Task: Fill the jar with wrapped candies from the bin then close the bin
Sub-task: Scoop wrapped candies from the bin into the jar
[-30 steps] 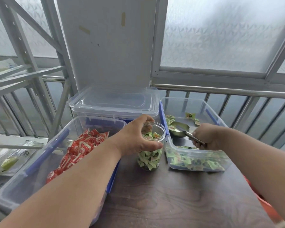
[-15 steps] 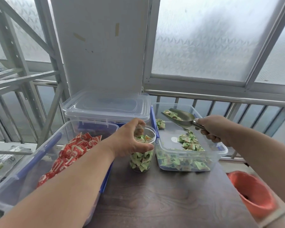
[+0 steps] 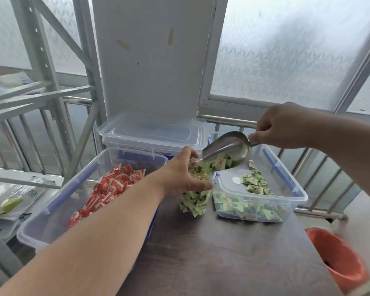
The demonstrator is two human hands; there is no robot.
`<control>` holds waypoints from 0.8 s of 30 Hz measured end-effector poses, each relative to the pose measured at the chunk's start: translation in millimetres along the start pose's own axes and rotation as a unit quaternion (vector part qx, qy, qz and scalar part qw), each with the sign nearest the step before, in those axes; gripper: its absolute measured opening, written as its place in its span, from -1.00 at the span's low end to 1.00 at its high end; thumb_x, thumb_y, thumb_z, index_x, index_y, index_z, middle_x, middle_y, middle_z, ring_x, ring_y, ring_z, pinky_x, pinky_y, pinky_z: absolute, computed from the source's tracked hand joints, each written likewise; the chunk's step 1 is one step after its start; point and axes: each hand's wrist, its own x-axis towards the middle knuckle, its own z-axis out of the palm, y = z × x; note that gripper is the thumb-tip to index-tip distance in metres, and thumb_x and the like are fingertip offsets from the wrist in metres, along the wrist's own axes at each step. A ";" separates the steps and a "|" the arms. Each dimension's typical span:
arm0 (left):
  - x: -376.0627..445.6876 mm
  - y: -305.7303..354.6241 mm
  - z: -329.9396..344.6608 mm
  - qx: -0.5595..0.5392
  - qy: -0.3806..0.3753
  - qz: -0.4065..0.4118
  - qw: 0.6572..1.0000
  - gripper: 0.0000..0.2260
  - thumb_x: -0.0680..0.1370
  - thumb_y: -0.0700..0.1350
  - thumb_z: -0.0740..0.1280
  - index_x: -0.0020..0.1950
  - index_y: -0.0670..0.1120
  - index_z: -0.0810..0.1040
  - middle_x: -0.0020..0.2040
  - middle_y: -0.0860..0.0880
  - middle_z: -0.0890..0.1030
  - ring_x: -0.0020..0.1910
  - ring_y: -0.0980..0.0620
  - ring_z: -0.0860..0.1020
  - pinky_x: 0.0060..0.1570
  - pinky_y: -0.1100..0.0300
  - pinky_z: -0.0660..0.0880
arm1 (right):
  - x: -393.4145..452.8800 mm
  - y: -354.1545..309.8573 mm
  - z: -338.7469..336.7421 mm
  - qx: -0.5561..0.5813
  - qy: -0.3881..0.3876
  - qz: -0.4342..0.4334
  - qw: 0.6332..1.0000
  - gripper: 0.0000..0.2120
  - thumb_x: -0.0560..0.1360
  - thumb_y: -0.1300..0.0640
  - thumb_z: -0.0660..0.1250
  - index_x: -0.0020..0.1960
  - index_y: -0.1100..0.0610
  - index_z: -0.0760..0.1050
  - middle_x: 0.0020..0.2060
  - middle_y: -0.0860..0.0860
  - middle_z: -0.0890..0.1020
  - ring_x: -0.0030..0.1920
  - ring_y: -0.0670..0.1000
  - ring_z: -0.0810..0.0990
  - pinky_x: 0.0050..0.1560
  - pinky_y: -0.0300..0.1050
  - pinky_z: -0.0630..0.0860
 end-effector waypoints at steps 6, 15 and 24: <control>-1.7 -1.0 0.2 -0.008 -0.001 0.005 1.000 -0.22 0.37 0.23 0.69 0.42 0.13 0.33 0.33 0.07 0.53 0.28 0.04 0.57 0.30 0.03 0.62 | 5.6 0.8 -10.4 -0.051 0.051 -0.009 0.997 -0.53 0.45 -0.23 0.37 -0.32 0.18 0.59 -0.45 0.08 0.58 -0.25 0.08 0.59 -0.22 0.02 0.58; 0.4 -2.4 -0.1 -0.007 -0.014 0.023 1.000 -0.25 0.42 0.19 0.69 0.44 0.14 0.31 0.40 0.01 0.52 0.34 0.01 0.55 0.17 0.21 0.53 | 16.5 62.3 79.6 -0.048 -0.016 0.154 0.987 -0.76 0.64 0.04 0.27 0.08 0.18 0.63 -0.06 0.10 0.66 -0.05 0.13 0.60 -0.11 -0.10 0.49; 1.5 -2.8 0.8 -0.023 -0.025 0.042 0.999 -0.53 0.46 0.11 0.67 0.24 0.25 0.51 0.28 0.08 0.62 0.21 0.13 0.64 0.06 0.26 0.63 | -2.0 73.2 146.1 -0.116 -0.069 0.113 0.984 -0.72 0.54 0.26 0.21 0.16 0.15 0.62 -0.09 0.09 0.61 -0.09 0.13 0.63 -0.01 -0.02 0.64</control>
